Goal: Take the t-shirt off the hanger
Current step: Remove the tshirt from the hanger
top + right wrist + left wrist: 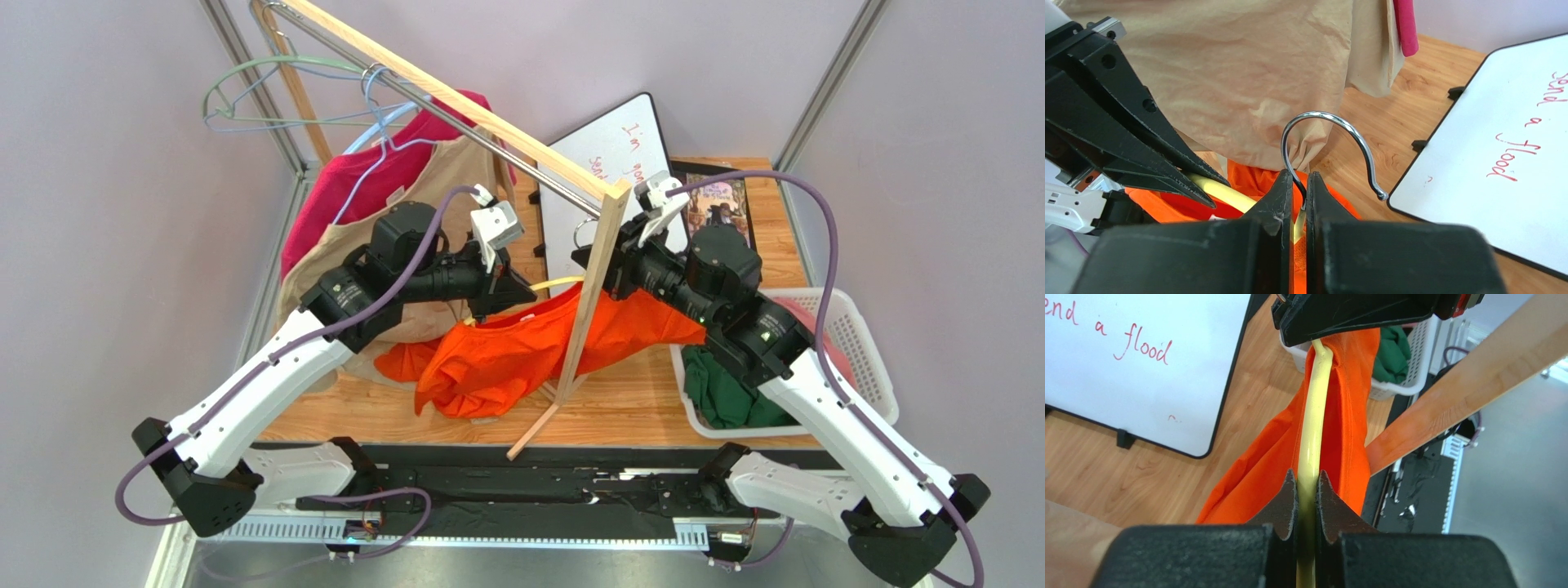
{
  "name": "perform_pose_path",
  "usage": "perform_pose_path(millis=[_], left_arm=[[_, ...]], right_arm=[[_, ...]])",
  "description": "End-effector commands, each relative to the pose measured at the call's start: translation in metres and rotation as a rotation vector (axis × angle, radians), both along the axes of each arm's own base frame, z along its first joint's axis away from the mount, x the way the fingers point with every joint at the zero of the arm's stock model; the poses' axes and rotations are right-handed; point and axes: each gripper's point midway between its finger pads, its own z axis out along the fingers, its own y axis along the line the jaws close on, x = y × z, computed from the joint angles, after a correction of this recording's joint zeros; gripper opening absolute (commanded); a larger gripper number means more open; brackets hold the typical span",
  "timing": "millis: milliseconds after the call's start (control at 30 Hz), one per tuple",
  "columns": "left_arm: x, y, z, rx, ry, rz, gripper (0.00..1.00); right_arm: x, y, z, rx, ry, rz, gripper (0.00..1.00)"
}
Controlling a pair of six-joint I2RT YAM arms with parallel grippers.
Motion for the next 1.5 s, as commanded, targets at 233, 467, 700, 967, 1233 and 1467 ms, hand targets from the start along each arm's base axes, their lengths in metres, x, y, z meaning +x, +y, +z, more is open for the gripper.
perform_pose_path(millis=[233, 467, 700, 967, 1233, 1467], left_arm=[[0.011, 0.013, 0.045, -0.163, 0.044, 0.192, 0.0], [0.018, 0.015, 0.03, -0.097, 0.063, 0.221, 0.0], [0.025, 0.02, 0.028, -0.062, 0.039, 0.254, 0.0], [0.031, 0.019, 0.024, -0.037, 0.044, 0.271, 0.0], [0.037, 0.015, 0.024, -0.018, 0.072, 0.289, 0.0], [0.038, 0.017, 0.027, -0.019, 0.092, 0.306, 0.07]], right_arm=[[0.004, -0.009, 0.002, -0.001, 0.16, -0.107, 0.48], [0.022, 0.001, -0.004, -0.039, 0.138, -0.119, 0.5], [0.047, 0.015, 0.007, -0.047, 0.103, -0.143, 0.5], [0.065, 0.03, 0.007, -0.061, 0.066, -0.149, 0.31], [0.074, 0.04, -0.001, -0.107, 0.043, -0.183, 0.23], [0.083, 0.036, -0.006, -0.119, 0.033, -0.243, 0.0]])
